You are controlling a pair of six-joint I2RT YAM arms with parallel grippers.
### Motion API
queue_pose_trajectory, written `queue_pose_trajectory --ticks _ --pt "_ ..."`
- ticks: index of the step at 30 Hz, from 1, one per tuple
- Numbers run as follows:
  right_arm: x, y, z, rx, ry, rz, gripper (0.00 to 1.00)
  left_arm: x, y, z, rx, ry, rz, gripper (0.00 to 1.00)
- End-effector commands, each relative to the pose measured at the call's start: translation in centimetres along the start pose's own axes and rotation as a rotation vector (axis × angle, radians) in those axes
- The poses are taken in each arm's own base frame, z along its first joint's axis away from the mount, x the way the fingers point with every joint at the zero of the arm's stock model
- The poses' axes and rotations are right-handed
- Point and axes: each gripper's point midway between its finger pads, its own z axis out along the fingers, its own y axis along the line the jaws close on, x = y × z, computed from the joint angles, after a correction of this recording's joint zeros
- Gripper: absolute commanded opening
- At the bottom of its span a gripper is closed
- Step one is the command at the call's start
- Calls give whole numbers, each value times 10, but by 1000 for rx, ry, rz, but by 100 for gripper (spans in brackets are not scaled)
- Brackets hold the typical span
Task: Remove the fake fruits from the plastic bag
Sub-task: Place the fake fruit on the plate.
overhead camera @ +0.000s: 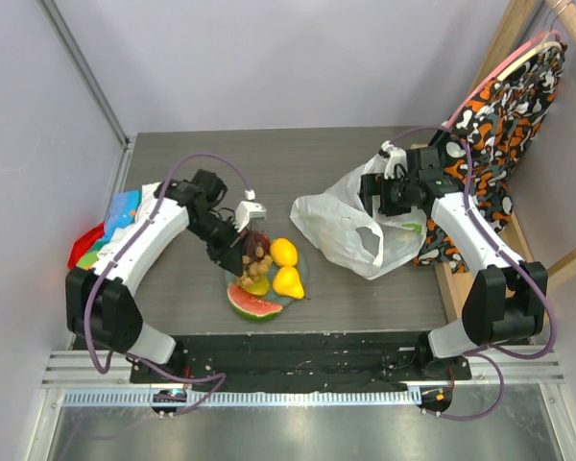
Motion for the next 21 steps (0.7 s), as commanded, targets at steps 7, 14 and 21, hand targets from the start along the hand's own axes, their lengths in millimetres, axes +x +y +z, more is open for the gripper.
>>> queue_pose_trajectory --ticks 7,14,21 --pt "2 2 -10 -3 -46 -9 95 -18 10 30 -24 65 63 0" --pt "2 0 -8 -1 -46 -8 95 -20 8 35 -28 89 95 59" --pt "0 -1 -7 -1 -45 -8 95 -18 -2 16 -65 84 110 83"
